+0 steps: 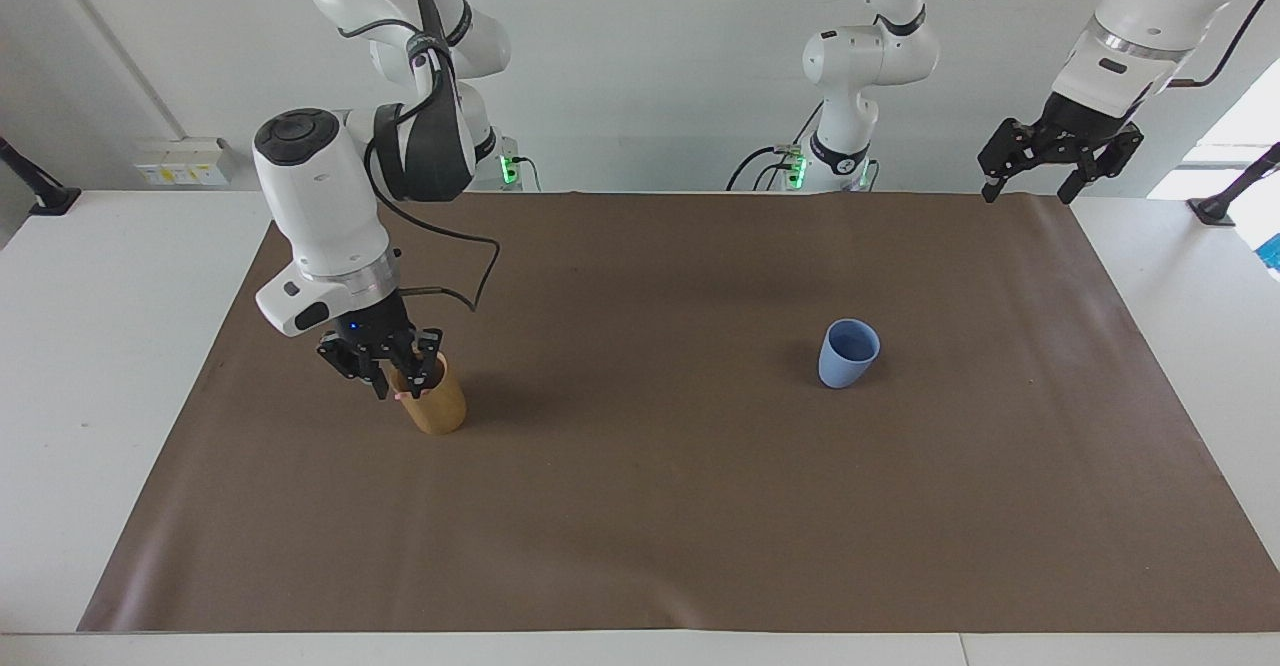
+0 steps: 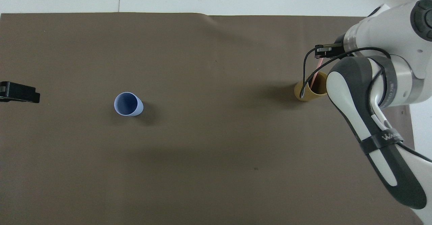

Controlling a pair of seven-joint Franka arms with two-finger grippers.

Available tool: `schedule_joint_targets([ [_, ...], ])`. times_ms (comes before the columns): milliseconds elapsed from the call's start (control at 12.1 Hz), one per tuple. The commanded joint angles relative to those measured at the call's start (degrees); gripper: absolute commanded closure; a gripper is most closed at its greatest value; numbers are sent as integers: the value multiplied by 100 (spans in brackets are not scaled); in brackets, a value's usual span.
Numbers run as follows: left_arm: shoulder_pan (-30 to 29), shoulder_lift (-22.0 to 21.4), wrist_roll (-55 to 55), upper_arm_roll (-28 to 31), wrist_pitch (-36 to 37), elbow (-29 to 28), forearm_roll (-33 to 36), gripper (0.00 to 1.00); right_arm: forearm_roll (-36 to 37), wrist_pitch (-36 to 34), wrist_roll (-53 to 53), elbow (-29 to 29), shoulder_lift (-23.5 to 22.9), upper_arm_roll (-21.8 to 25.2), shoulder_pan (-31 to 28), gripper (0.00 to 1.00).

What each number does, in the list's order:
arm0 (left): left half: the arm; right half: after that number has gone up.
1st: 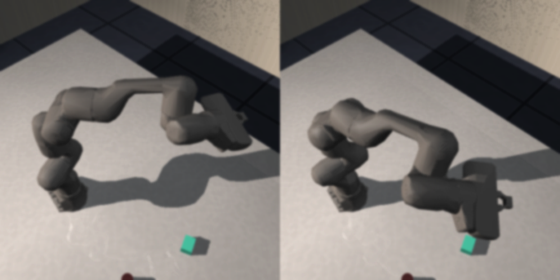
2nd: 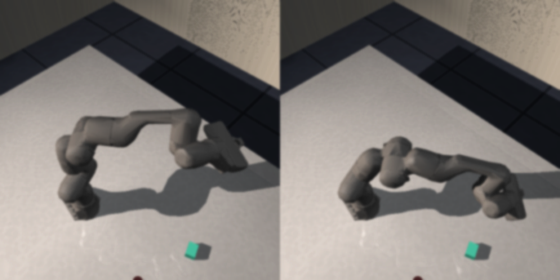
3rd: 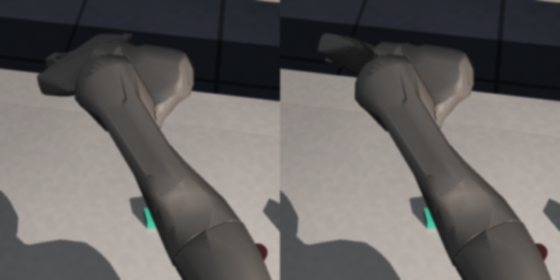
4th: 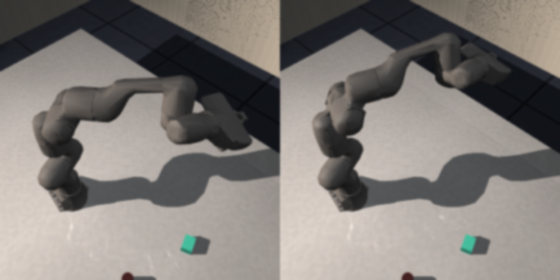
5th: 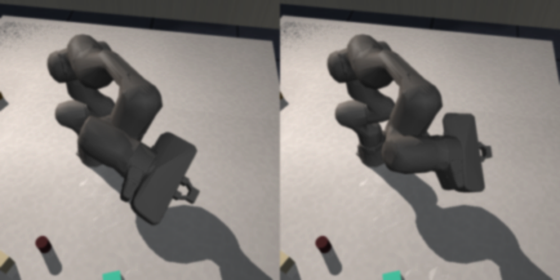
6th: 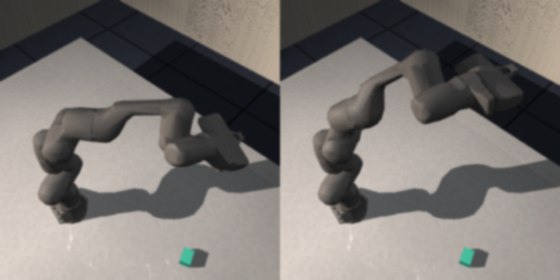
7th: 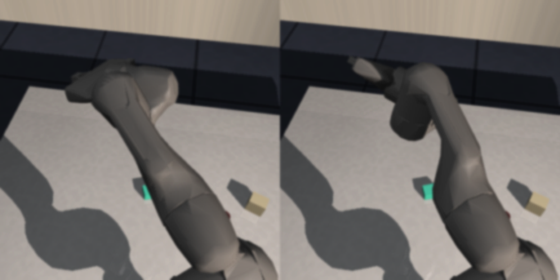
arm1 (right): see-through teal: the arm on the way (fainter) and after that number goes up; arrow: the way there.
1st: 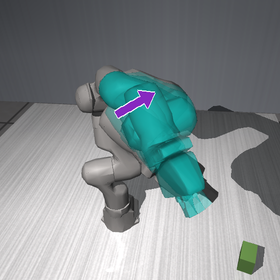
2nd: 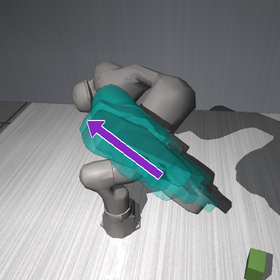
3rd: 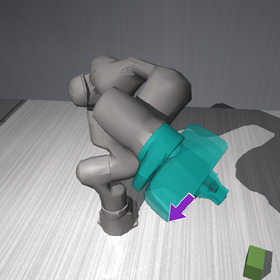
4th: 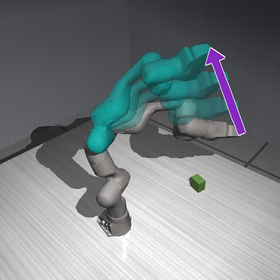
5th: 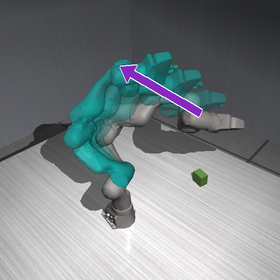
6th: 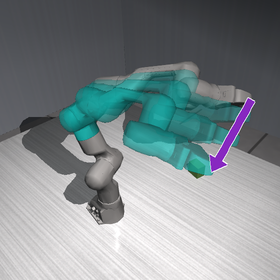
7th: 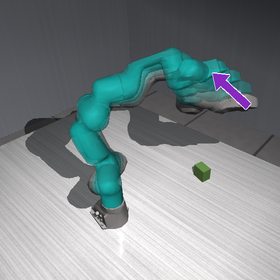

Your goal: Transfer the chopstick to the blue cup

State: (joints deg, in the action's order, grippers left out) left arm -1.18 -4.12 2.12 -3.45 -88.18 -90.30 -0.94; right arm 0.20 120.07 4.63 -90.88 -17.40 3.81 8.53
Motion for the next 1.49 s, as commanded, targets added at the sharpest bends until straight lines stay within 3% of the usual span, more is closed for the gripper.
schedule_joint_targets([
  [0,-102,-28,61,-42,91,39,-91,0,-187,122,-190,-88,35,-29,-70,58],
  [660,-23,-71,43,-60,230,-31,-99,0,-196,287,-182,-131,35,-29,-79,58],
  [825,-23,-299,34,-69,66,-730,-117,0,-231,778,-190,-324,70,-38,-123,57],
  [1238,363,-248,-237,-104,-1750,-2164,-117,0,-591,781,-208,-466,149,-38,-106,58],
  [1403,381,32,-501,-104,-2403,-2369,-117,0,-591,772,-304,-518,184,-38,-106,68],
])
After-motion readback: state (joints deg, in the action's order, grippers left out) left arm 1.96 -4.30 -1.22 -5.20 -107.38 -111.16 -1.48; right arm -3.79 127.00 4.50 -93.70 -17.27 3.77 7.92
